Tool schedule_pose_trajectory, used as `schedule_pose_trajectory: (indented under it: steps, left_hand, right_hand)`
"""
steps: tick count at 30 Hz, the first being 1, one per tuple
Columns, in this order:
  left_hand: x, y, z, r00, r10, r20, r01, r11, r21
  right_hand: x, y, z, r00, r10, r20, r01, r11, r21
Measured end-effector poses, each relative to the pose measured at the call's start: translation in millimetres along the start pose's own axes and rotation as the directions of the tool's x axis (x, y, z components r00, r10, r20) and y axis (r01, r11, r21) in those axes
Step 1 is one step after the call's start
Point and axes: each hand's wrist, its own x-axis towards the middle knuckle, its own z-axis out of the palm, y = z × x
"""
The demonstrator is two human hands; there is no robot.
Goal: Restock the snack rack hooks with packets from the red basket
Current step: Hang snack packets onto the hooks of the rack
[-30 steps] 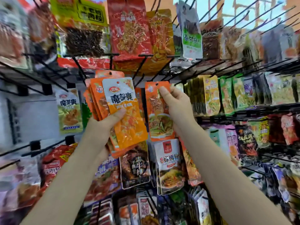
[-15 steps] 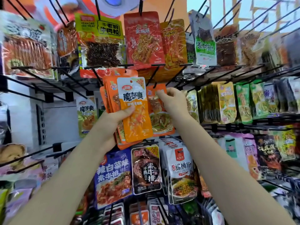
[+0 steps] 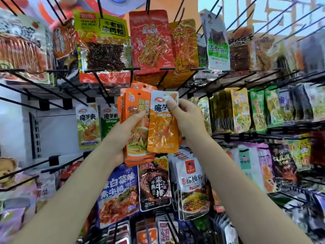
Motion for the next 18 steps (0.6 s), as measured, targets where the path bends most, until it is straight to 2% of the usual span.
schedule_pose_trajectory:
  steps: [4, 9, 11, 14, 18]
  left_hand:
    - [-3, 1, -11, 0.999, 0.028, -0.041, -0.026, 0.998, 0.057]
    - [-16, 9, -30, 0.994, 0.089, -0.059, -0.090, 0.996, -0.001]
    - [-23, 12, -35, 0.987, 0.118, -0.105, -0.118, 0.993, -0.002]
    - [-33, 18, -45, 0.976, 0.144, -0.163, -0.143, 0.990, 0.017]
    - [-47, 29, -64, 0.958, 0.186, -0.218, -0.188, 0.982, 0.012]
  right_hand:
    - [-2, 5, -12, 0.988, 0.139, 0.070, -0.151, 0.967, 0.206]
    - [-8, 2, 0, 0.981, 0.142, 0.134, -0.178, 0.931, 0.318]
    - [-12, 0, 14, 0.979, 0.137, 0.154, -0.181, 0.926, 0.332]
    - [-13, -3, 32, 0.993, 0.058, 0.102, -0.081, 0.968, 0.237]
    - [-6, -5, 44, 0.990, -0.123, -0.063, 0.128, 0.988, 0.085]
